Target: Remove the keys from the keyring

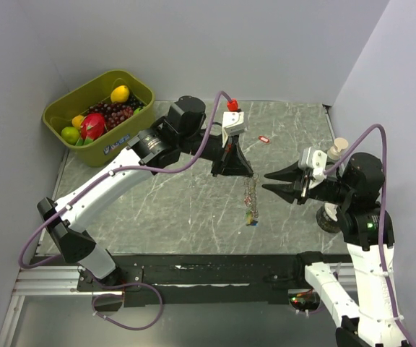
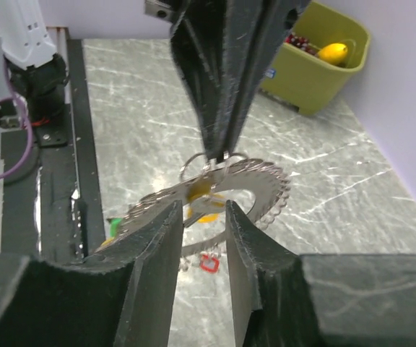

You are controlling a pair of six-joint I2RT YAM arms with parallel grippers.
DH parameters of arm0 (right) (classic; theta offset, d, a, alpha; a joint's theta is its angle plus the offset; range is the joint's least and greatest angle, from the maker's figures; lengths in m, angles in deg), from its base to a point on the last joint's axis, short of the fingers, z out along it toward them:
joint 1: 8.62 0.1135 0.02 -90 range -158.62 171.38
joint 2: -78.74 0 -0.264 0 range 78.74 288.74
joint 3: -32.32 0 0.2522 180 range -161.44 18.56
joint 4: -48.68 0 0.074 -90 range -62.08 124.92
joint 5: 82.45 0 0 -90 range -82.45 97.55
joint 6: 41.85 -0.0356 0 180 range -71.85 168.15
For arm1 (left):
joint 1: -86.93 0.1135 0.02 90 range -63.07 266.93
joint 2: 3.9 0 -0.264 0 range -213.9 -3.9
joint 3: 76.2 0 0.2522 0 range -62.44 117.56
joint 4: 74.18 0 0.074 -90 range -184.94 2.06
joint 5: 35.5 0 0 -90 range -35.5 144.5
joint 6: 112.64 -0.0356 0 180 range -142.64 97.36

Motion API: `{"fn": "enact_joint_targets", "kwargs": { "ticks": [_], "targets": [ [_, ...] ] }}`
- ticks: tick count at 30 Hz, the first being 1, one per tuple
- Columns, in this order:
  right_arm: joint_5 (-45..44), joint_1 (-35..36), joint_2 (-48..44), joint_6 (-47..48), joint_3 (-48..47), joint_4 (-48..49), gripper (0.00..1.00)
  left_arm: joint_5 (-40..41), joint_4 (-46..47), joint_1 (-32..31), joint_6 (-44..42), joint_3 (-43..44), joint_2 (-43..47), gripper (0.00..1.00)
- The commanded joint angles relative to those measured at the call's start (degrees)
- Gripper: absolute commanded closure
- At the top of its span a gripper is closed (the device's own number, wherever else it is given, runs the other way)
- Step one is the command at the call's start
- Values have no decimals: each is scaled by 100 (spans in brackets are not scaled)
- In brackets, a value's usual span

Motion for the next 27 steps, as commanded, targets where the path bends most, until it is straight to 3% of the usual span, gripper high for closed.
{"fn": "enact_joint_targets", "kwargs": {
  "ticks": [1, 8, 11, 13, 15, 17, 24, 27],
  "targets": [
    [14, 40, 111, -247, 78, 474, 67, -309, 427, 21, 152, 72, 85, 99],
    [-74, 331, 119, -203, 289, 509, 74, -273, 401, 30, 143, 134, 50, 99],
    [-91, 348, 111, -317, 377, 649, 83, -256, 410, 30, 143, 125, 33, 99],
    [-126, 348, 102, -475, 403, 746, 94, -264, 419, 30, 151, 125, 15, 99],
    [-179, 348, 102, -528, 430, 816, 96, -256, 427, 30, 151, 117, 15, 99],
    [-162, 357, 93, -572, 439, 851, 96, -247, 419, 30, 143, 125, -2, 99],
    [-21, 349, 111, -572, 324, 772, 78, -247, 392, 30, 125, 134, -11, 99],
    [-56, 366, 119, -554, 307, 729, 77, -273, 383, 30, 116, 143, -29, 99]
  ]
}}
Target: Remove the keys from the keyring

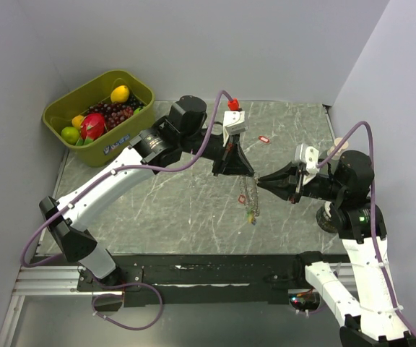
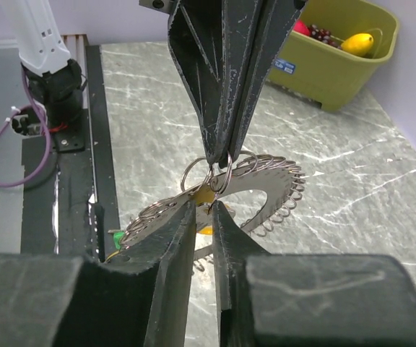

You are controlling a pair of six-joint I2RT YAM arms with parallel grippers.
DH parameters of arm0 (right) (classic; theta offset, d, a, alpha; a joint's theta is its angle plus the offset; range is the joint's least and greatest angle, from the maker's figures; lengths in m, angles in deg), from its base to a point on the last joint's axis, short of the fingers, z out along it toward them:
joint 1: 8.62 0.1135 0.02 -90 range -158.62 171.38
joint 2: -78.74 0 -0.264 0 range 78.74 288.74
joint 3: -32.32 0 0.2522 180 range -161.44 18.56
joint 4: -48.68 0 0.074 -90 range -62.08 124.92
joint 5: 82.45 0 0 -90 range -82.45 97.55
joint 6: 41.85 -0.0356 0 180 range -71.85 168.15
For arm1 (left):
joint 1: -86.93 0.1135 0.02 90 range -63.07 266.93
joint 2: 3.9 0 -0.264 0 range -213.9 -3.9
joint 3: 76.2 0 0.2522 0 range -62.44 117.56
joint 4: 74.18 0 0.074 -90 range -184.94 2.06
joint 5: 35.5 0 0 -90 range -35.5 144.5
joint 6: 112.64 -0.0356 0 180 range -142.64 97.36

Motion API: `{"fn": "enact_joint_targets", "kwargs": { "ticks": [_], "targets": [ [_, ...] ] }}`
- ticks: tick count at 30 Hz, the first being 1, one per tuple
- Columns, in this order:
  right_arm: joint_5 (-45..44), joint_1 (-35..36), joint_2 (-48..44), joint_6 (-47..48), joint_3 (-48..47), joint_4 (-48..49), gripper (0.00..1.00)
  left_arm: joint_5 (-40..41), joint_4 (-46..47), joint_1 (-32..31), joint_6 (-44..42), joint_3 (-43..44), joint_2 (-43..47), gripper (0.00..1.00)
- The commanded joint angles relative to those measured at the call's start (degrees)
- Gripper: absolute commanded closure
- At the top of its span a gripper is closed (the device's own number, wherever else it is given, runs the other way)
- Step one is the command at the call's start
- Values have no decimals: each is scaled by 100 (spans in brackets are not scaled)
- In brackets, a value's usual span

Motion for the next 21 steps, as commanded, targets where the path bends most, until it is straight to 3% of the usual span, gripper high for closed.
{"fn": "enact_joint_targets", "kwargs": {
  "ticks": [1, 5, 9, 21],
  "targets": [
    [-78, 62, 21, -58, -111, 208, 78, -219, 300, 10, 49, 160, 45, 99],
    [-237, 71, 13, -163, -32, 340, 86, -219, 300, 10, 49, 187, 10, 99],
    [-289, 71, 30, -374, 21, 551, 100, -210, 309, 10, 66, 178, -16, 99],
    [-430, 299, 47, -287, 214, 402, 100, -96, 327, 10, 119, 231, -43, 99]
  ]
}}
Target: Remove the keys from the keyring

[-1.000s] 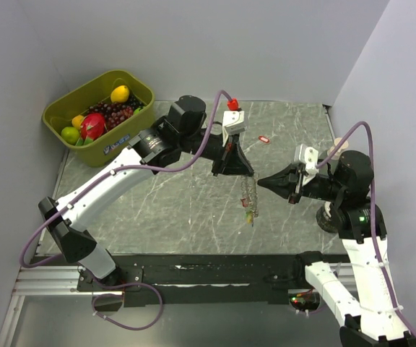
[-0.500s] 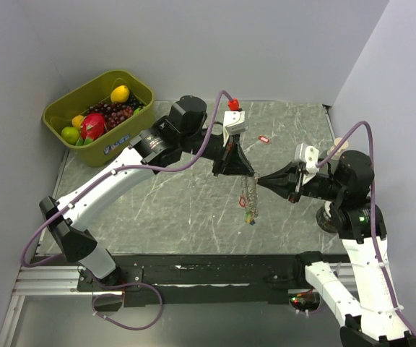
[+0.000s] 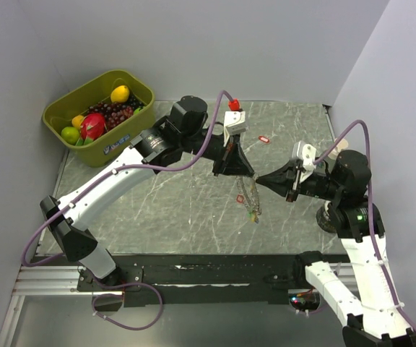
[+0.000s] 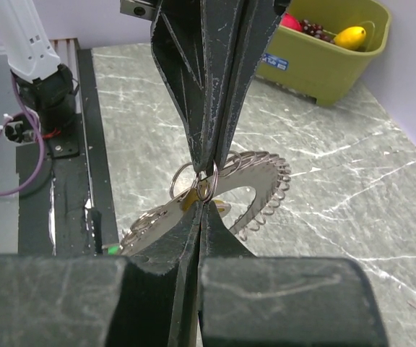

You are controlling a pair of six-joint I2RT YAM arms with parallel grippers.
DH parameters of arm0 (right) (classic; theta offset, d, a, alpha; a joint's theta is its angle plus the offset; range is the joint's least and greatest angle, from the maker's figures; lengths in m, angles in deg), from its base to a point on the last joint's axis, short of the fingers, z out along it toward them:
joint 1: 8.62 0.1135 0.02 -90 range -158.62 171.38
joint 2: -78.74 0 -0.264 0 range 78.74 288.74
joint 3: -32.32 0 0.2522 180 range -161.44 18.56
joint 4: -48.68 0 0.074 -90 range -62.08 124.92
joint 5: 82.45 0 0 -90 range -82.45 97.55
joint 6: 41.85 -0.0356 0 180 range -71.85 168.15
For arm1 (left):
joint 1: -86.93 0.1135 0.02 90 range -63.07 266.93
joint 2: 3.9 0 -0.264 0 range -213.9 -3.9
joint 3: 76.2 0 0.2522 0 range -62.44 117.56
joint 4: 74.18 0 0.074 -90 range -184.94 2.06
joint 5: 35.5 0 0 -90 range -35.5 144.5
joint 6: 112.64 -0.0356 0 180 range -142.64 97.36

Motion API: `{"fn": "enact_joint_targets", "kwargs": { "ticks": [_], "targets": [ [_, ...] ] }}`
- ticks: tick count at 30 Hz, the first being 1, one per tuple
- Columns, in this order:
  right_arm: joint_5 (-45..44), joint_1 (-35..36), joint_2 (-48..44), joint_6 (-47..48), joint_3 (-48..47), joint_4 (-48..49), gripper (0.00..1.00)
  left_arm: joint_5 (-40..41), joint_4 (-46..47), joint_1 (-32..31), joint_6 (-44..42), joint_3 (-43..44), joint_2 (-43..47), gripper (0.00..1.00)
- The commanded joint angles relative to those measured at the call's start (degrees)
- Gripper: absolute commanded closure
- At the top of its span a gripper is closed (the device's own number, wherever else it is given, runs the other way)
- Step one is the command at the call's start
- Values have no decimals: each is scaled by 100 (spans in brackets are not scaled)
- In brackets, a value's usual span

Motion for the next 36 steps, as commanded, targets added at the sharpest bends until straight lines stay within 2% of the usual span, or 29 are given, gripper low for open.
{"fn": "enact_joint_targets", "kwargs": {
  "ticks": [1, 23, 32, 36],
  "targets": [
    [-69, 146, 8, -42, 197, 234, 100, -82, 348, 19, 97, 231, -12, 99],
    [-26, 393, 193, -402, 268, 708, 100, -56, 428, 19, 167, 126, -30, 99],
    [10, 911, 404, 265, 57, 146, 100, -91, 428, 19, 167, 152, -65, 99],
    [124, 964, 448, 134, -84, 312, 100, -100, 410, 27, 159, 134, -73, 99]
  ]
}}
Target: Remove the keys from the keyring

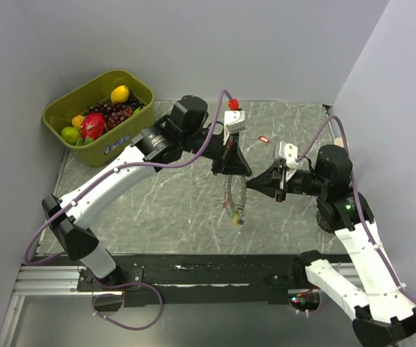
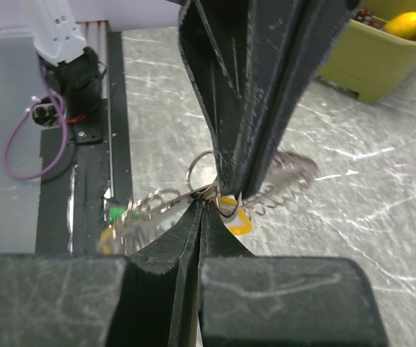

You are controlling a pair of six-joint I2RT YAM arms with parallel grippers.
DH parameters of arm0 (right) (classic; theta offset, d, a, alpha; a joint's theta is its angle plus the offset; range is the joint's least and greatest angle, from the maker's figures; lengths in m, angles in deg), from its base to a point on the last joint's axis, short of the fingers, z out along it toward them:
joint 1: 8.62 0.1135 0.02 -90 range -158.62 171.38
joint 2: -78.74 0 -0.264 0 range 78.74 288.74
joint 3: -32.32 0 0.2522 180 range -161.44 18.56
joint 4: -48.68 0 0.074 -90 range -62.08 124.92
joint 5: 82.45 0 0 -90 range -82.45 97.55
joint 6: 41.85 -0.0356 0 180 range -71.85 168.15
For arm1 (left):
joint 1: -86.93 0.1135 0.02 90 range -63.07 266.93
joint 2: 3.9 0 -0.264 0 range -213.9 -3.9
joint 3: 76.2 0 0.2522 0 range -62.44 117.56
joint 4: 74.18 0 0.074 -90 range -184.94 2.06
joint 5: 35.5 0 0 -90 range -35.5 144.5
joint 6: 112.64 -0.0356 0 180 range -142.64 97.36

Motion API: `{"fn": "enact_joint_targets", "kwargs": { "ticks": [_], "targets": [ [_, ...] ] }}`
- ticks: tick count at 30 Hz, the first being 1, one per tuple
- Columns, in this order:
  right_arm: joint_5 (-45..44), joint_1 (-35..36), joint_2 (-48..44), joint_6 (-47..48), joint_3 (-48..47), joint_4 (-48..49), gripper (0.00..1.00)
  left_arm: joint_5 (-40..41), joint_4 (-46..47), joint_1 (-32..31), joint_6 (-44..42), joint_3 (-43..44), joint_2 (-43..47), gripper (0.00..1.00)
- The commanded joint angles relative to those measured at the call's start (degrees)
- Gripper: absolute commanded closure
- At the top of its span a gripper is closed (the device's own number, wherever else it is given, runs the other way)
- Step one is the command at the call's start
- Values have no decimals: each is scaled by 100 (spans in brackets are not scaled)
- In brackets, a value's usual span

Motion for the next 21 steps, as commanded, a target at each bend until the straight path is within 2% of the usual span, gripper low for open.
{"fn": "enact_joint_targets", "kwargs": {
  "ticks": [1, 5, 18, 21],
  "targets": [
    [391, 162, 74, -208, -327, 245, 100, -107, 585, -71, 91, 143, 14, 99],
    [234, 153, 127, -421, -441, 465, 100, -63, 550, -71, 29, 99, 49, 99],
    [-22, -23, -102, 61, -519, -79, 100, -36, 479, -53, -50, 99, 163, 99],
    [-5, -75, -137, 246, -625, -325, 83, -36, 479, -27, -59, 81, 216, 99]
  ]
}}
